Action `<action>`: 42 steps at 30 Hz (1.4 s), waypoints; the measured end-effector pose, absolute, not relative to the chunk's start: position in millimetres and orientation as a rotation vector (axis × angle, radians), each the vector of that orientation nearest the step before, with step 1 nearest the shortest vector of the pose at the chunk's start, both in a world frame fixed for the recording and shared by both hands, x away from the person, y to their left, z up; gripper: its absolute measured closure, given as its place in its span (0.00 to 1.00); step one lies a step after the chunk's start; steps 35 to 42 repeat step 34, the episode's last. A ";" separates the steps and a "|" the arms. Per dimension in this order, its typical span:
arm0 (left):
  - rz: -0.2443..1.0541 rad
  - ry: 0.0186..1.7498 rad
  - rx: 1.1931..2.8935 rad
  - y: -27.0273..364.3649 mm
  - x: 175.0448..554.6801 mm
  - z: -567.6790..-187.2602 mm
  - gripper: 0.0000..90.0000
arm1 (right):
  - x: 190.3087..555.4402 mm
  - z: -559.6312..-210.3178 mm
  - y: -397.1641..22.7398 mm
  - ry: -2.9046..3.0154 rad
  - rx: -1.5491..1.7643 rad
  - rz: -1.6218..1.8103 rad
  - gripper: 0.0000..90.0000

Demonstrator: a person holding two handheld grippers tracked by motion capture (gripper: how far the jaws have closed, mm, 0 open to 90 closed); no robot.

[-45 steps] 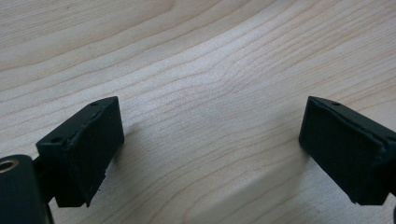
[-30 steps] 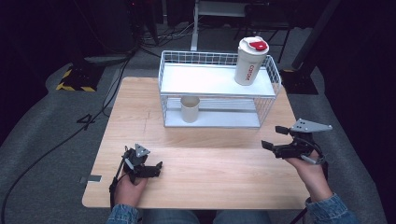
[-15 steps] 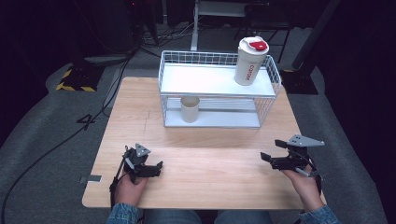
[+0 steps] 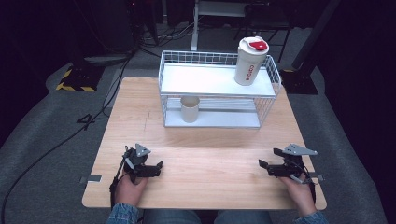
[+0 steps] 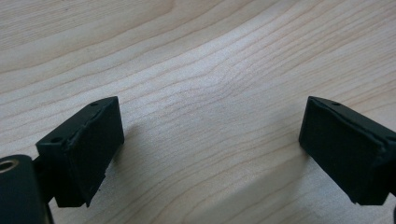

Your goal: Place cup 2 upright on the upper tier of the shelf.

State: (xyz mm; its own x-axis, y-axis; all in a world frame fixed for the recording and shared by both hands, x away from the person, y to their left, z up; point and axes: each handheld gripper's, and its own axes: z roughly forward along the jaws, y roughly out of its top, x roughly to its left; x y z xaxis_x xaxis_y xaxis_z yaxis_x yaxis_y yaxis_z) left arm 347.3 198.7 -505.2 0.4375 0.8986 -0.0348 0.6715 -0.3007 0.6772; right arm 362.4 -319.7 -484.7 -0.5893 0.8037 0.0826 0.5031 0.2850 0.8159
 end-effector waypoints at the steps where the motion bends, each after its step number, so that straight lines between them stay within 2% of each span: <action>1: 0.471 1.314 2.070 198.7 347.3 -505.2 0.08 | 362.4 -486.4 -319.4 2.216 1.183 1.204 0.13; 20: 0.472 1.314 2.070 198.7 347.3 -505.2 0.08 | 371.3 -503.6 -313.5 2.293 1.143 1.036 0.17; 42: 0.472 1.314 2.070 198.7 347.2 -505.2 0.08 | 371.7 -505.0 -311.3 2.291 1.191 0.986 0.12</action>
